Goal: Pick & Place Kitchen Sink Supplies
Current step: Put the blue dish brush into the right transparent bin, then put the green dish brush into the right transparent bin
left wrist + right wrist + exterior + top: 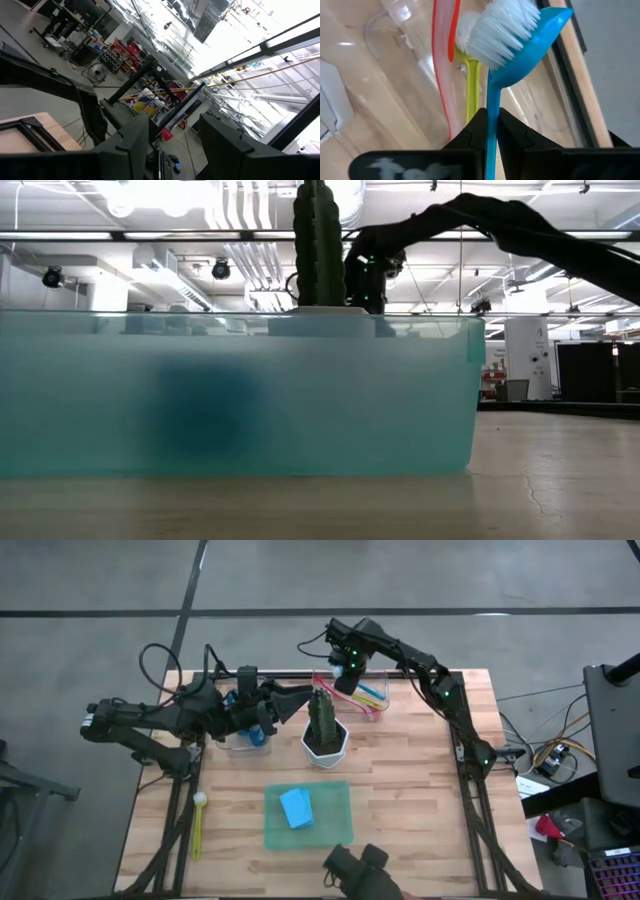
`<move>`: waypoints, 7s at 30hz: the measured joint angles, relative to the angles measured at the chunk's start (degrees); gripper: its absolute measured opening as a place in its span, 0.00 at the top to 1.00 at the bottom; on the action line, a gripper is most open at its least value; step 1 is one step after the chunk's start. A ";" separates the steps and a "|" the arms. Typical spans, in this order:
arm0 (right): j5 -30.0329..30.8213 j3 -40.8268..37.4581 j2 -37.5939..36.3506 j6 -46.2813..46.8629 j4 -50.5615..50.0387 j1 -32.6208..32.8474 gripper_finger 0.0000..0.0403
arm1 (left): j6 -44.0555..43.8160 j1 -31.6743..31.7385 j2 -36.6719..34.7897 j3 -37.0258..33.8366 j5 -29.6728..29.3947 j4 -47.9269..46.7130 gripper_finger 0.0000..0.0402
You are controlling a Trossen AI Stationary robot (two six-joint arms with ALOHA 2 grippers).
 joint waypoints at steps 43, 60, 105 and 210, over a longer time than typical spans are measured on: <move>2.35 0.07 -34.35 5.62 12.13 1.32 0.75 | 15.02 -5.65 -0.55 4.20 7.39 -6.88 0.64; 0.58 0.04 -46.00 5.38 13.44 2.22 0.82 | -44.19 -6.05 5.32 21.62 3.91 -81.50 0.68; -6.59 0.02 -46.59 6.90 4.03 7.37 0.84 | -68.42 -15.73 19.74 -21.23 41.73 -94.36 0.49; -37.24 0.00 -41.08 31.05 27.35 19.06 0.75 | -3.06 -16.39 -1.53 22.22 -26.24 -54.06 0.89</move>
